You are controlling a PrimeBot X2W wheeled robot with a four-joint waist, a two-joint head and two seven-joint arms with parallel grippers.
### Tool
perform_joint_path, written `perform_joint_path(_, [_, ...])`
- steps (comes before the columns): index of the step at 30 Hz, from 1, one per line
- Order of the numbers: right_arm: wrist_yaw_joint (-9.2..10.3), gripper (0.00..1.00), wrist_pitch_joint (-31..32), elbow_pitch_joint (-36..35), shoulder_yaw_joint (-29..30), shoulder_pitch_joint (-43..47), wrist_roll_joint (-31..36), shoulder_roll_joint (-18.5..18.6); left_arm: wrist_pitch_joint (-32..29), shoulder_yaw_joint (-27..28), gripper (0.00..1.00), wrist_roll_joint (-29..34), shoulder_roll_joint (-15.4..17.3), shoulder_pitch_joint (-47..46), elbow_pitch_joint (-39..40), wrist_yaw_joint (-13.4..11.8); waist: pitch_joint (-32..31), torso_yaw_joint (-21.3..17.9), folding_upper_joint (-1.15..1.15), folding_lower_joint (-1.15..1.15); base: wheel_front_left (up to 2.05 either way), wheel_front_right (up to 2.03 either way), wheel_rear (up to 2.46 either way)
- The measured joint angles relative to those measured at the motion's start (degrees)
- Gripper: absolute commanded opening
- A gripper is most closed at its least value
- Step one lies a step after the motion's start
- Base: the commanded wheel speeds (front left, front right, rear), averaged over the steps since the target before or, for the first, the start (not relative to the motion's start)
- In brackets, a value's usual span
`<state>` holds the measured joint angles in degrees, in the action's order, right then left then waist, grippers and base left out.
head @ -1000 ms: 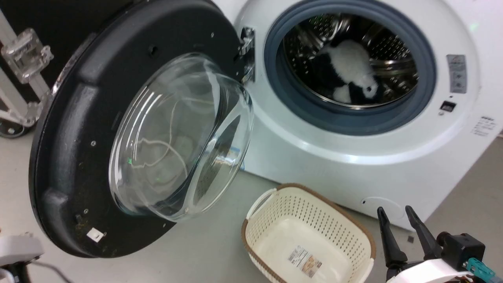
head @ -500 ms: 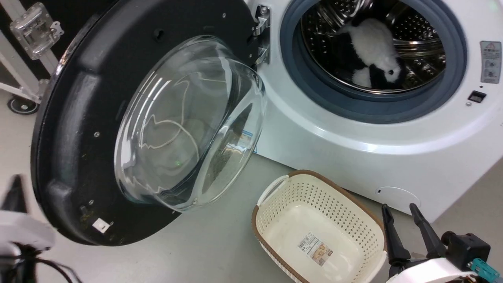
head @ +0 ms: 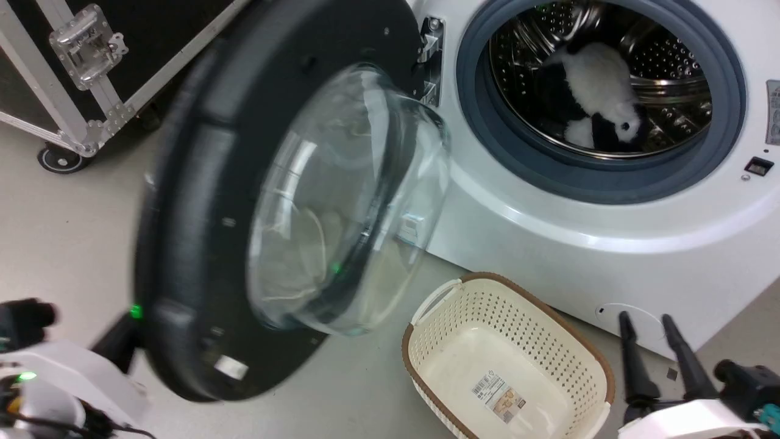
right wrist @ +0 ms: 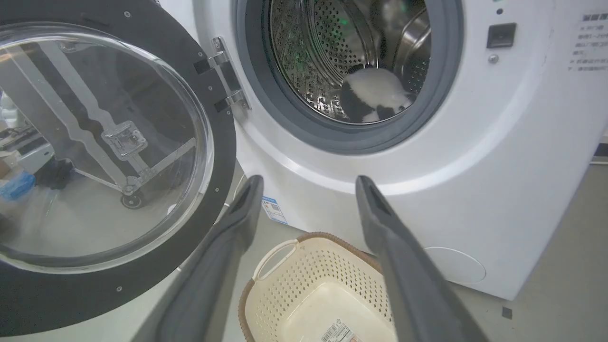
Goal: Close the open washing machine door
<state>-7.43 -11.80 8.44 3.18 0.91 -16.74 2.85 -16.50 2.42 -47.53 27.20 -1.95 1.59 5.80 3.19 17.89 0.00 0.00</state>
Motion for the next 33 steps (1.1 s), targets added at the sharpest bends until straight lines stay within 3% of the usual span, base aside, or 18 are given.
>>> perform_joint_path(4, [0.00,1.00,-0.5,0.1,1.8,0.0,-0.5,0.0,-1.3,-4.4,0.00,-1.5,1.0,1.5,4.4,0.3,-0.5,0.1,0.00,0.00,0.00,0.00,0.00])
perform_joint_path(11, [0.00,1.00,-1.5,0.3,6.1,0.0,-1.5,0.0,-5.9,-17.1,0.00,-3.7,1.7,2.7,15.4,0.5,-1.3,-0.2,0.00,0.00,0.00,0.00,0.00])
perform_joint_path(17, [0.00,1.00,-2.3,0.4,7.5,-0.1,-2.5,0.0,-7.2,-28.0,0.00,-5.6,1.1,-3.5,18.7,0.9,-0.7,-2.0,0.00,0.00,0.00,0.00,0.00])
perform_joint_path(23, [0.00,1.00,-2.9,0.6,7.6,-0.7,-4.1,0.0,-6.2,-38.5,0.00,-7.9,-1.0,-13.9,15.5,1.4,0.3,-5.8,0.00,0.00,0.00,0.00,0.00])
perform_joint_path(33, [0.00,1.00,-2.9,0.6,7.7,-2.1,-4.9,0.0,1.7,-51.0,0.00,-8.4,-5.4,-31.1,-0.3,1.4,3.0,-15.6,0.00,0.00,0.00,0.00,0.00])
